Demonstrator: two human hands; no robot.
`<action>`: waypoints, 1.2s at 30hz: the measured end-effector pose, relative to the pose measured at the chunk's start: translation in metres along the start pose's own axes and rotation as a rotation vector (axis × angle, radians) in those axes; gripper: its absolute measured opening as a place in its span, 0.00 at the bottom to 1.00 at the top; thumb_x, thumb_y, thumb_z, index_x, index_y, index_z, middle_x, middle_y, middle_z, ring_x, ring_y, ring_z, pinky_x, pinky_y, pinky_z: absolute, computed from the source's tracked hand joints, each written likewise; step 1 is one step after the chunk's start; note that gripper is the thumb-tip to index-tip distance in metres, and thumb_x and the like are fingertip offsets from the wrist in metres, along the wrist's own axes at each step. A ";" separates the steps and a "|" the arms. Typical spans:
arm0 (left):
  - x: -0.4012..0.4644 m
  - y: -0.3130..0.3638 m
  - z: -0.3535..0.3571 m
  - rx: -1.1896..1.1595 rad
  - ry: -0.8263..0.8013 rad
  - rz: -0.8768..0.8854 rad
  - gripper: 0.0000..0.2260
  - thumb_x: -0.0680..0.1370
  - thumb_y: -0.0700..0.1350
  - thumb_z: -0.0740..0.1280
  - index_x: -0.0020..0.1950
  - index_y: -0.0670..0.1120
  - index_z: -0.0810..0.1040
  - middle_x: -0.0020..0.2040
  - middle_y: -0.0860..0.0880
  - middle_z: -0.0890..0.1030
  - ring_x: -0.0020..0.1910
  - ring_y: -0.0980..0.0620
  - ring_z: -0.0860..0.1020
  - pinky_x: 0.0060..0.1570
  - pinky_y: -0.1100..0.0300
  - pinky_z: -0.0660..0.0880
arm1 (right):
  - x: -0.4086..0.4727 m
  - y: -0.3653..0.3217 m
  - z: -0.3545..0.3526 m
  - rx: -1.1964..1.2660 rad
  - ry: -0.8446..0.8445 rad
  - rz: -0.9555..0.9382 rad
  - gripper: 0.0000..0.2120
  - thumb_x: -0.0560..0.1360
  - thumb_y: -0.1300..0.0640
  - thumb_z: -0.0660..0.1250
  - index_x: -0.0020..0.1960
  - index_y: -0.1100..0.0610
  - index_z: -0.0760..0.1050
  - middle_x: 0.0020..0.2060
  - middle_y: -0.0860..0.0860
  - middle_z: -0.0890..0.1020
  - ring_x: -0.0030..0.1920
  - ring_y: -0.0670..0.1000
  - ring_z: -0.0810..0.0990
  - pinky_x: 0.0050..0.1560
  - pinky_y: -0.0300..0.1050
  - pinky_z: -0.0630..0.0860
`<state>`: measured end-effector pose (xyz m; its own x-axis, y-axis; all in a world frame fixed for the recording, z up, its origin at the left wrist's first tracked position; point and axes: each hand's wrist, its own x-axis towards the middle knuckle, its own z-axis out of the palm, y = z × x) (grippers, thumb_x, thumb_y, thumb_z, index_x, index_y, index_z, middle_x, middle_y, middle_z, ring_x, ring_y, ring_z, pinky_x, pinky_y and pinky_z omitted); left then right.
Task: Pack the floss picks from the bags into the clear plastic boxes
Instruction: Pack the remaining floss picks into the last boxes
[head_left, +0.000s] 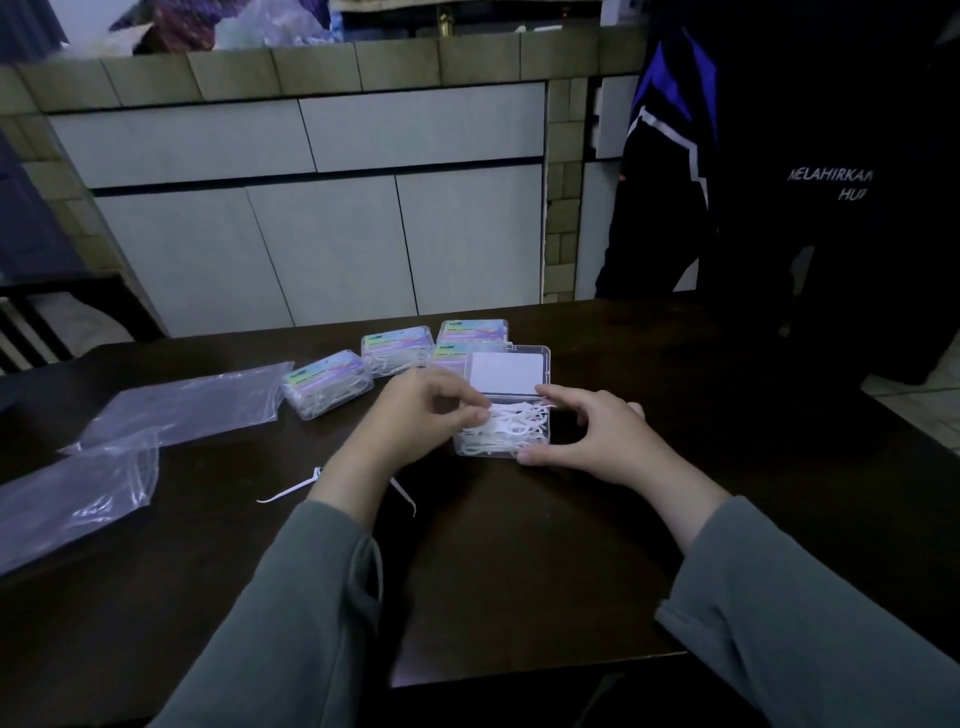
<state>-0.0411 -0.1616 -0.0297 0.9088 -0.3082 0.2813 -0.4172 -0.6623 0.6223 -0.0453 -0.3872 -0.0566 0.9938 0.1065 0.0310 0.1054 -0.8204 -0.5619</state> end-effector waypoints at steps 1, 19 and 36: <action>0.000 0.001 0.002 0.007 -0.014 -0.004 0.10 0.72 0.49 0.74 0.41 0.65 0.80 0.44 0.59 0.81 0.48 0.58 0.78 0.54 0.50 0.76 | 0.000 -0.001 0.000 -0.003 0.004 0.000 0.44 0.58 0.27 0.71 0.71 0.33 0.62 0.64 0.48 0.72 0.65 0.53 0.66 0.58 0.44 0.61; -0.090 -0.031 -0.049 0.234 0.190 -0.358 0.25 0.69 0.63 0.71 0.61 0.52 0.80 0.53 0.53 0.79 0.56 0.55 0.76 0.56 0.57 0.72 | -0.050 -0.088 0.044 -0.278 0.250 -0.575 0.24 0.73 0.34 0.62 0.61 0.47 0.78 0.49 0.45 0.80 0.55 0.52 0.73 0.53 0.50 0.59; -0.119 -0.034 -0.054 0.352 0.236 -0.617 0.07 0.72 0.55 0.73 0.47 0.55 0.85 0.45 0.54 0.83 0.46 0.55 0.78 0.42 0.62 0.70 | -0.034 -0.153 0.074 -0.439 0.013 -0.211 0.06 0.77 0.53 0.66 0.53 0.50 0.78 0.50 0.50 0.81 0.58 0.54 0.72 0.60 0.54 0.59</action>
<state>-0.1348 -0.0652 -0.0452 0.9388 0.3185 0.1310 0.2276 -0.8593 0.4581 -0.0976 -0.2236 -0.0323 0.9493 0.2910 0.1189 0.3062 -0.9415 -0.1409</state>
